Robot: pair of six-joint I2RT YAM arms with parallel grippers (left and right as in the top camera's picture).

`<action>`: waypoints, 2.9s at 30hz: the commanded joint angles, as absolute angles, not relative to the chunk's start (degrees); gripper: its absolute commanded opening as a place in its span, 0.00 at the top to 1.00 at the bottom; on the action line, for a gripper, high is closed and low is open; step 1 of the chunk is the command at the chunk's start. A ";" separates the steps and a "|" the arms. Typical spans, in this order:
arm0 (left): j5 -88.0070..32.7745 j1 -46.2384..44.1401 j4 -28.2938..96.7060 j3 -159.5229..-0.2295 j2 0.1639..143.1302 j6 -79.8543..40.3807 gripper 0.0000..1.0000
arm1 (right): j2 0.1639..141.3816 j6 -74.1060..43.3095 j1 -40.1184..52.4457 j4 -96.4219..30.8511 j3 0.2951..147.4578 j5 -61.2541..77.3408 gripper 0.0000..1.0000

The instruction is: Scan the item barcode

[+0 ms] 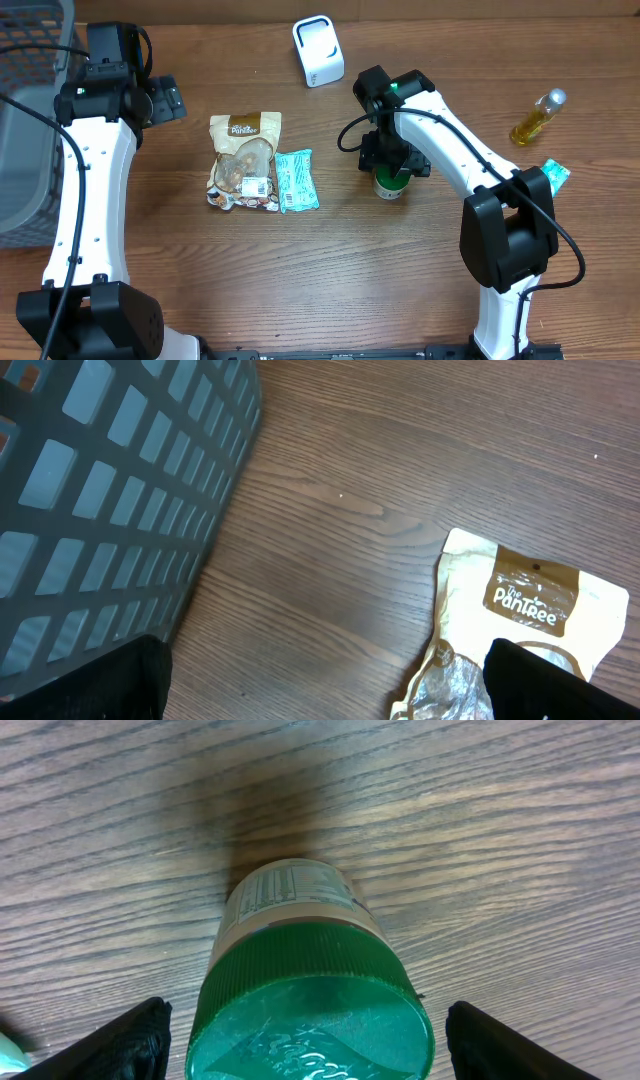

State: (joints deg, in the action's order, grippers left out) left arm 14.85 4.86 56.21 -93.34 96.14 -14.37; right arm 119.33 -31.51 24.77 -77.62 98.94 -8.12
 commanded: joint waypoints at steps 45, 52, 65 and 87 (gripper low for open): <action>15.42 4.47 56.34 -93.51 96.36 -13.26 0.00 | 119.37 -15.16 24.75 -67.88 96.75 8.97 0.38; 15.42 4.47 56.34 -93.51 96.36 -13.28 0.00 | 119.37 -11.09 24.75 -66.63 96.75 9.10 0.38; 15.42 4.47 56.34 -93.51 96.36 -13.28 0.00 | 119.37 -0.91 24.75 -66.00 96.71 5.58 0.36; 15.42 4.47 56.34 -93.51 96.36 -13.28 0.00 | 119.39 -34.54 25.65 -67.05 96.71 1.30 0.00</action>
State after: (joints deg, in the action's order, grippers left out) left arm 14.83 4.86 56.21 -93.34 96.14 -14.37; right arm 119.24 -28.03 24.69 -67.18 97.06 2.94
